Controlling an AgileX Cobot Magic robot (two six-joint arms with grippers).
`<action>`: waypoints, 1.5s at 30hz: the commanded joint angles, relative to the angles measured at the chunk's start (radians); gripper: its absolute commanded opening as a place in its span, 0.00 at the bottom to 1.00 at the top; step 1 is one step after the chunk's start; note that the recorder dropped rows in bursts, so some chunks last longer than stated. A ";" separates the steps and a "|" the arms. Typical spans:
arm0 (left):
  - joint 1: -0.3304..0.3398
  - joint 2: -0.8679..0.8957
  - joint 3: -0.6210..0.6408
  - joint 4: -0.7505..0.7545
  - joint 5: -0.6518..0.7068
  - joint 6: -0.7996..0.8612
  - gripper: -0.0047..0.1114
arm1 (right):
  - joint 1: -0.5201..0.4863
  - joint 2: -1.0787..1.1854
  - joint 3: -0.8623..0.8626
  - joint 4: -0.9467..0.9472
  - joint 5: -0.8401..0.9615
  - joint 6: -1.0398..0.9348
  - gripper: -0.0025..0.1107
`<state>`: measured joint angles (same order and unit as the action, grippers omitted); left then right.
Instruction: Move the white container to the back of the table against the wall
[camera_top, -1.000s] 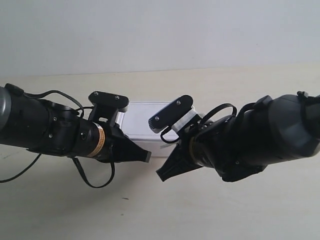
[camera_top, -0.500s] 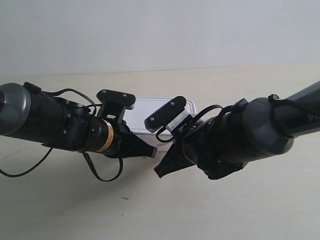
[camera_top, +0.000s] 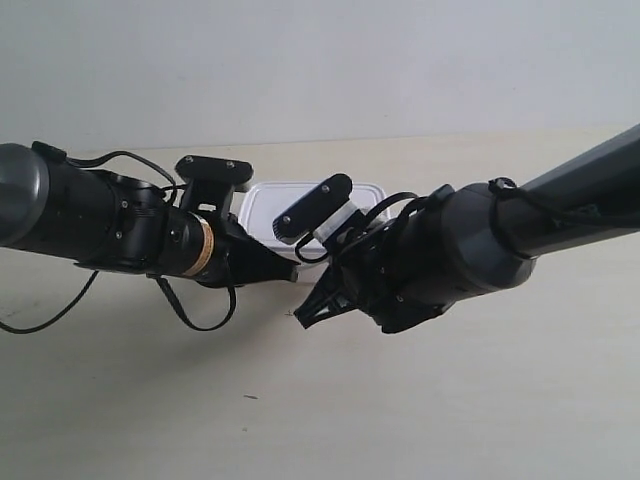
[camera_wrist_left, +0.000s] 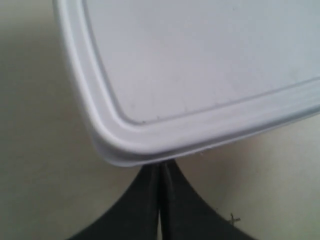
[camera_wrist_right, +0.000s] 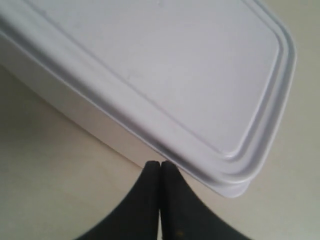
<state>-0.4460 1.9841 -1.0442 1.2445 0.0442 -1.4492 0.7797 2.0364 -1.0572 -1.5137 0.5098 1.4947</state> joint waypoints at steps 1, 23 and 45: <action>0.005 0.018 -0.032 0.002 -0.003 -0.008 0.04 | -0.030 0.005 -0.009 -0.014 -0.011 -0.009 0.02; 0.007 0.133 -0.159 0.028 -0.005 -0.006 0.04 | -0.066 0.097 -0.129 -0.063 0.017 -0.016 0.02; 0.007 0.228 -0.309 0.061 0.002 -0.004 0.04 | -0.153 0.173 -0.227 -0.126 -0.072 -0.034 0.02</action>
<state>-0.4355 2.1967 -1.3300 1.3005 0.0376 -1.4496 0.6330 2.2008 -1.2642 -1.6231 0.4532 1.4516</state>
